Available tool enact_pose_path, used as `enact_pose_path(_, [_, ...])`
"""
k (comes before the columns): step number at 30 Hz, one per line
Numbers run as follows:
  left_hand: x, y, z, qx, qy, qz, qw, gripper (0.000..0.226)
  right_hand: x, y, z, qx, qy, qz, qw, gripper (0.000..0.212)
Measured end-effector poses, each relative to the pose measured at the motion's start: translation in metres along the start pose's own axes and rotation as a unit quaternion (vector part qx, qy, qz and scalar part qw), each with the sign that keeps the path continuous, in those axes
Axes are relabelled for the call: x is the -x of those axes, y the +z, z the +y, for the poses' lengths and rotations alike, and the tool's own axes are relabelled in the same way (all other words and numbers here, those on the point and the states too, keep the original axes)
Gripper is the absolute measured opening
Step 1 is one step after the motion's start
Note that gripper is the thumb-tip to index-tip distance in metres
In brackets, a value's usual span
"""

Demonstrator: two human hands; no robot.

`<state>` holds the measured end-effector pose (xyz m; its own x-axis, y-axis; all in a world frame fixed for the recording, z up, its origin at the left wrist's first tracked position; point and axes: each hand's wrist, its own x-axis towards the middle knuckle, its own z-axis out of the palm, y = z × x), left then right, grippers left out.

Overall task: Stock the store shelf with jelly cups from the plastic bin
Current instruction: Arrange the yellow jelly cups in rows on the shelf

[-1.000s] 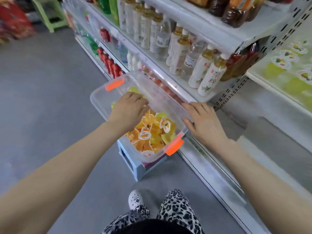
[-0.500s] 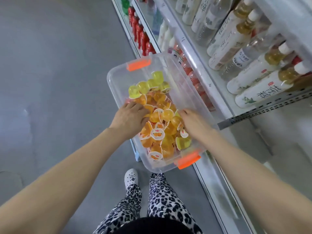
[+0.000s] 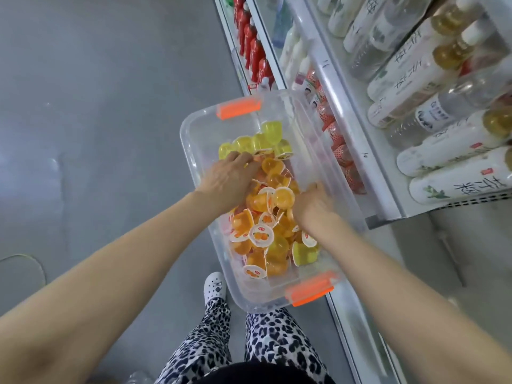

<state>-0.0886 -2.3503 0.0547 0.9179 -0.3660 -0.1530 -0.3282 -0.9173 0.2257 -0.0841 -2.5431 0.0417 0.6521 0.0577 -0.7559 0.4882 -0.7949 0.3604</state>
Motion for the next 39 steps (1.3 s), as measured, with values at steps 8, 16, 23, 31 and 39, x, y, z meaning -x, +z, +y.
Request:
enact_pose_path(8, [-0.104, 0.015, -0.005, -0.071, 0.005, -0.018, 0.997, 0.061, 0.010, 0.029, -0.005, -0.240, 0.051, 0.130, 0.961, 0.043])
enact_pose_path(16, [-0.120, 0.015, 0.000, -0.051, -0.026, -0.041, 0.997, 0.070, 0.010, 0.049, -0.002, -0.337, 0.038, 0.195, 0.920, 0.037])
enact_pose_path(23, [-0.111, 0.014, 0.005, -0.069, -0.010, -0.013, 0.997, 0.062, 0.024, 0.062, 0.000, -0.480, 0.032, 0.189, 0.856, 0.049])
enact_pose_path(31, [-0.078, 0.016, 0.000, -0.103, -0.015, -0.078, 0.991, 0.057, 0.028, 0.067, 0.005, -0.463, 0.006, 0.162, 0.871, 0.041])
enact_pose_path(39, [-0.018, -0.004, 0.004, -0.004, -0.026, -0.084, 0.996, 0.053, 0.066, 0.056, 0.004, -0.572, 0.033, 0.299, 0.763, 0.039])
